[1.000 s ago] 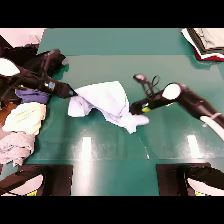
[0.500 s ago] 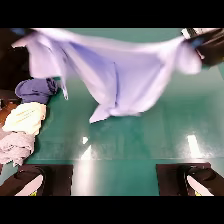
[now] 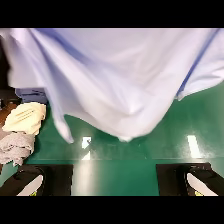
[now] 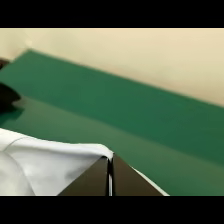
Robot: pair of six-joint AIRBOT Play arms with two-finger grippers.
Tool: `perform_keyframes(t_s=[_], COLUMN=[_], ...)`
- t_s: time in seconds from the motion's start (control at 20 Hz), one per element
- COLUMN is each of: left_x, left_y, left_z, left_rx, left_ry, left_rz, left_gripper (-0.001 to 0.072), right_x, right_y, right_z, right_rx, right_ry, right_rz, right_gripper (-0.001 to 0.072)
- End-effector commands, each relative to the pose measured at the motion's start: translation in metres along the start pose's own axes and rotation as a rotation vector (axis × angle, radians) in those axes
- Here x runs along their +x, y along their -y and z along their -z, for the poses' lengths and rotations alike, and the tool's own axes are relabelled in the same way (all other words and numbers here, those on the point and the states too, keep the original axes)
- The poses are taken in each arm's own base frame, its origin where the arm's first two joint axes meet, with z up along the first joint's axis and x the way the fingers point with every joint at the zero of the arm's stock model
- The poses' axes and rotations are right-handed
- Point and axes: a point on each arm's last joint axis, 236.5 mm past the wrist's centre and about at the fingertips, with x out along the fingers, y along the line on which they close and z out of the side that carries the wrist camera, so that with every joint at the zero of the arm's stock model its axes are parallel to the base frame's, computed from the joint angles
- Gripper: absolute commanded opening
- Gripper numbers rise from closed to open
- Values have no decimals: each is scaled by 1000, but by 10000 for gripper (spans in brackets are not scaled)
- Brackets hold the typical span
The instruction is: Fold the shirts.
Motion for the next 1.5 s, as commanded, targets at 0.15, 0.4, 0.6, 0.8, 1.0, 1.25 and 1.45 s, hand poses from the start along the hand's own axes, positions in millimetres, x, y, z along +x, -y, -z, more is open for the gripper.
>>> perform_keyframes(t_s=[0.15, 0.4, 0.6, 0.8, 1.0, 1.25, 1.45], left_x=[120, 177, 169, 134, 157, 187, 199], left_y=[-98, -191, -251, -255, -199, -144, -136], left_z=[203, 289, 281, 280, 328, 396, 415], left_rx=[-386, -536, -643, -686, -687, -613, -586], left_ry=[-451, -547, -465, -527, -647, -758, -757], left_rz=[-33, -217, -330, -300, -122, -46, -74], left_gripper=[25, 25, 629, 625, 625, 625, 625], right_x=[157, 266, 297, 270, 230, 188, 169], right_y=[12, 20, 27, 37, 25, 10, 9], right_z=[135, 207, 219, 200, 205, 242, 267], right_rx=[127, 192, 202, 197, 192, 197, 216], right_ry=[-489, -551, -559, -584, -628, -698, -715], right_rz=[-92, -88, -82, -81, -93, -103, -86], right_gripper=[20, 23, 441, 467, 467, 467, 467])
